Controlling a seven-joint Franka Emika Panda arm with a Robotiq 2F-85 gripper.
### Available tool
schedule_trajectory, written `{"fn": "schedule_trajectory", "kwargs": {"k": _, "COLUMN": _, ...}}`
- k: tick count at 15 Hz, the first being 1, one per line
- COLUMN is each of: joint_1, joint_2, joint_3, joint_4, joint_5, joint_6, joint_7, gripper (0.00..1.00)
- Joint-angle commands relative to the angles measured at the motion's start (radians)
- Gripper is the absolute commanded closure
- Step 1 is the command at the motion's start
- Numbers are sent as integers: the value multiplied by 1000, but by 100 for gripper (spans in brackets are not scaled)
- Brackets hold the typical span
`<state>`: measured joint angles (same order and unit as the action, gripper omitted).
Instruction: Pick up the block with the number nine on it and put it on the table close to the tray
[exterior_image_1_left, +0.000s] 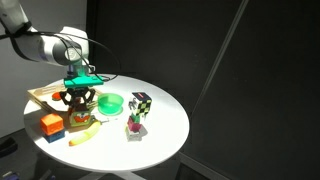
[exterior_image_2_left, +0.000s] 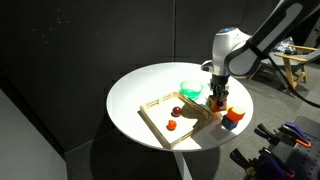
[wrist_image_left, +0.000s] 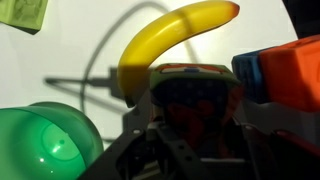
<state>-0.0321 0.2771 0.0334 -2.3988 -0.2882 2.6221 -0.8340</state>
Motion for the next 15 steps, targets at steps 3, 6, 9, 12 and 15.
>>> {"fn": "schedule_trajectory", "kwargs": {"k": 3, "joint_1": -3, "joint_2": 1, "joint_3": -3, "joint_4": -8, "joint_5": -36, "joint_6": 32, "joint_7": -5, "gripper": 27}}
{"fn": "schedule_trajectory", "kwargs": {"k": 6, "joint_1": -5, "joint_2": 0, "joint_3": -1, "joint_4": -7, "joint_5": -36, "joint_6": 30, "joint_7": -7, "gripper": 4}}
{"fn": "schedule_trajectory", "kwargs": {"k": 9, "joint_1": -5, "joint_2": -6, "joint_3": 0, "joint_4": -11, "joint_5": -34, "joint_6": 29, "joint_7": -8, "gripper": 0}}
{"fn": "schedule_trajectory", "kwargs": {"k": 12, "joint_1": -2, "joint_2": -15, "joint_3": 0, "joint_4": -11, "joint_5": -33, "joint_6": 14, "joint_7": 0, "gripper": 0}}
{"fn": "schedule_trajectory", "kwargs": {"k": 15, "joint_1": 0, "joint_2": -33, "joint_3": 1, "joint_4": -17, "joint_5": -26, "joint_6": 1, "joint_7": 11, "gripper": 0}}
